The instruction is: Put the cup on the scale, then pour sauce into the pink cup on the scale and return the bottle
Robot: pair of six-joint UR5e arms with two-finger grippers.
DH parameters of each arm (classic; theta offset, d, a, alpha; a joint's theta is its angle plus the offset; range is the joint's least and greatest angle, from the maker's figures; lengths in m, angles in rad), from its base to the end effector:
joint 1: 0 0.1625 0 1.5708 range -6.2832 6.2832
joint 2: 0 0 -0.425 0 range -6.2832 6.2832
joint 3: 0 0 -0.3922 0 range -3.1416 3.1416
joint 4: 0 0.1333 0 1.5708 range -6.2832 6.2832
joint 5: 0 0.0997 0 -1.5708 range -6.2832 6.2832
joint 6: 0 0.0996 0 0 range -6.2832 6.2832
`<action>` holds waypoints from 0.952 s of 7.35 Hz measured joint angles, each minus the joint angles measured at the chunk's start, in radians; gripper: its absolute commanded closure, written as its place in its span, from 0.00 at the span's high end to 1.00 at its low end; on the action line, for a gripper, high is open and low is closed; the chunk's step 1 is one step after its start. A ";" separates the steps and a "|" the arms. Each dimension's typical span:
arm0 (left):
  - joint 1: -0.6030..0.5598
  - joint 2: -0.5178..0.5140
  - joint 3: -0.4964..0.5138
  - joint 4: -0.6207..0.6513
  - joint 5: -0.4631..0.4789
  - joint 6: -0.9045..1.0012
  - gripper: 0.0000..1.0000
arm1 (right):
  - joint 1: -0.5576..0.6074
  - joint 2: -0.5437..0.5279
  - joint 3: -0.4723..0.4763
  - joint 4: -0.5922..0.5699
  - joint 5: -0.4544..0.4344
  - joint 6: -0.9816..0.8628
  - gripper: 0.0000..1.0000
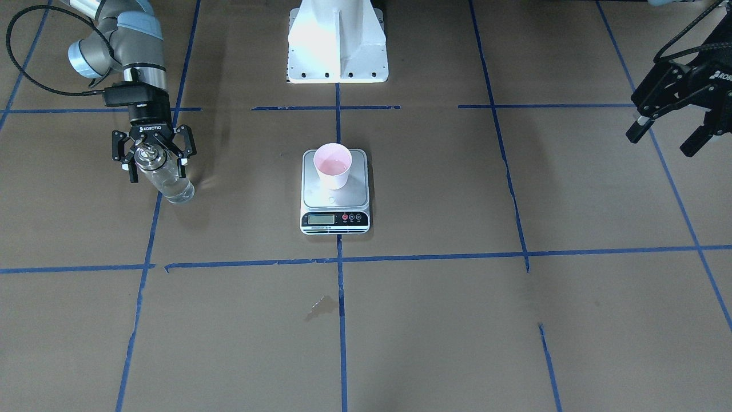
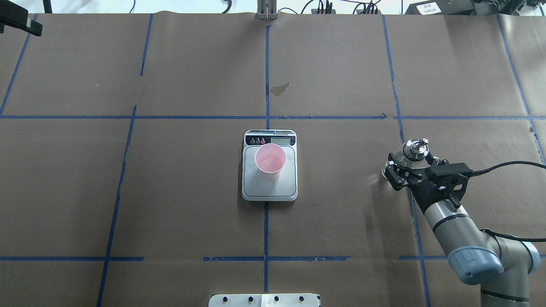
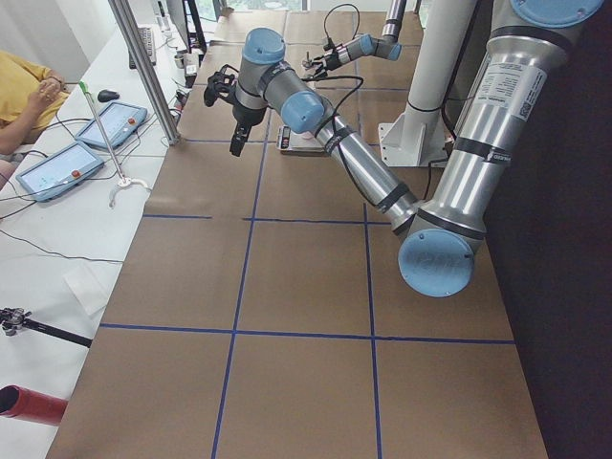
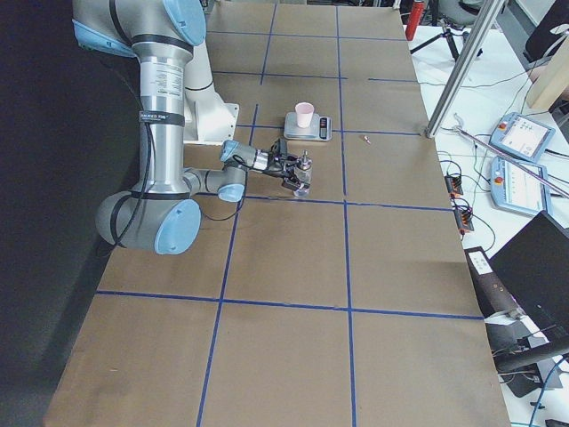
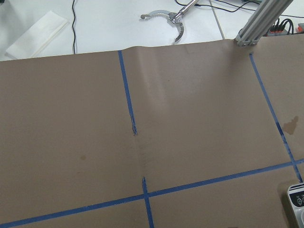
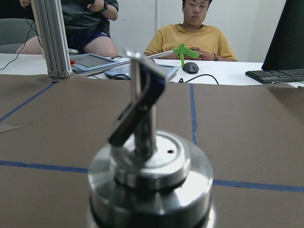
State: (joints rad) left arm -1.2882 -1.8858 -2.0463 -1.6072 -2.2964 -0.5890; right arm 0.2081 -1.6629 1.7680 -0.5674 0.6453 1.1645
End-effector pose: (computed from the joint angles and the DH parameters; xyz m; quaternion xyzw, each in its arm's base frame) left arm 0.0832 -0.5276 0.2649 0.2033 0.4532 0.0103 0.8679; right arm -0.3954 -0.3011 0.4820 0.5042 -0.3341 0.1585 0.7804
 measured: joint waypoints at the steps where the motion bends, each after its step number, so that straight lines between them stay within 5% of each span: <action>1: -0.001 0.000 0.000 0.001 0.000 0.000 0.88 | -0.015 -0.014 0.003 0.020 -0.005 0.001 1.00; 7: -0.003 0.004 0.001 0.001 -0.001 0.000 0.88 | -0.143 -0.057 0.016 0.043 -0.074 0.024 1.00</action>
State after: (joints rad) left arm -1.2916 -1.8819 -2.0449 -1.6061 -2.2971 -0.5890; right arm 0.0655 -1.7195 1.7841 -0.5241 0.5712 1.1889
